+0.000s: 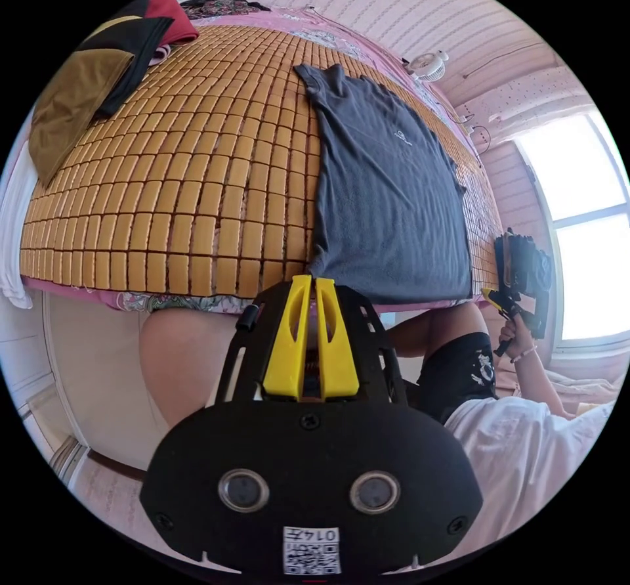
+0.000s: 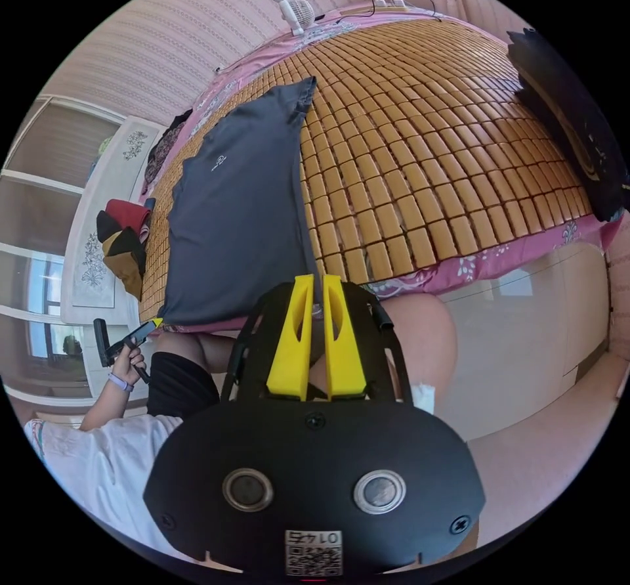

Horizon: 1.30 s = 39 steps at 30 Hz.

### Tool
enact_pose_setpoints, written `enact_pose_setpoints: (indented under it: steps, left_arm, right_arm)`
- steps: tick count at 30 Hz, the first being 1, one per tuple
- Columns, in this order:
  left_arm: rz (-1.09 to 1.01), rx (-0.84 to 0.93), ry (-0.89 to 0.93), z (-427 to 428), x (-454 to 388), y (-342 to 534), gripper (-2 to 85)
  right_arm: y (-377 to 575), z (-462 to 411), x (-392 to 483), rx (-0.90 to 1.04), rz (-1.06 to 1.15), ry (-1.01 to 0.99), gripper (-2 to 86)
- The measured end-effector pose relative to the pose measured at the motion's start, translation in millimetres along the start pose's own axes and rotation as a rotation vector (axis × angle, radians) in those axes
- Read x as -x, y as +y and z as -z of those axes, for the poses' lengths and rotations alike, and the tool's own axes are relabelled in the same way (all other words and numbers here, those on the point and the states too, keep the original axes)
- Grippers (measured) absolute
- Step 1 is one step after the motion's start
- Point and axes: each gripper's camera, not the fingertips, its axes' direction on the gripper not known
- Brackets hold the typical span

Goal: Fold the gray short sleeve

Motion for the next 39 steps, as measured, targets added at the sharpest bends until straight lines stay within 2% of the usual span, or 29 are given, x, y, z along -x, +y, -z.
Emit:
enact_pose_setpoints:
  steps: [4, 8, 12, 15, 20, 24, 26, 31, 39]
  left_arm:
    - [0.021, -0.032, 0.039, 0.6, -1.8, -1.2, -0.3]
    - [0.026, -0.071, -0.011, 3.8, -10.6, -4.5, 4.4]
    - [0.004, -0.079, -0.047, -4.0, -22.3, -6.6, 5.6]
    - [-0.033, -0.074, -0.08, -14.6, -33.6, -11.3, 6.1]
    - [-0.036, 0.048, -0.162, -42.0, -43.1, -23.7, 3.4]
    - [-0.033, 0.052, -0.15, -42.7, -45.7, -21.7, -0.2]
    - [-0.04, 0.009, -0.15, -36.3, -48.9, -14.2, -0.7]
    - [-0.026, -0.021, -0.118, -33.6, -47.6, 6.6, -1.0]
    - [-0.023, 0.039, -0.145, -52.5, -55.6, 22.3, -1.0]
  right_arm:
    - [0.0, -0.9, 6.7, -0.041, 0.04, 0.078, 6.4]
    - [-13.4, -15.8, 13.7, 0.031, 0.086, 0.162, 8.2]
    - [-22.8, -24.7, 12.5, 0.069, 0.108, 0.205, 7.3]
    - [-29.6, -33.0, 4.8, 0.136, 0.103, 0.21, 3.5]
    - [-30.9, -19.4, -16.4, 0.096, 0.078, 0.14, 0.8]
    - [-26.9, -3.2, -41.7, 0.04, 0.01, 0.017, 0.8]
    - [-20.9, -0.6, -76.9, 0.037, -0.166, -0.175, 0.7]
    - [2.1, -4.3, -129.1, 0.008, -0.406, -0.336, 0.7]
    - [6.8, -0.9, -125.5, 0.046, -0.33, -0.244, 0.3]
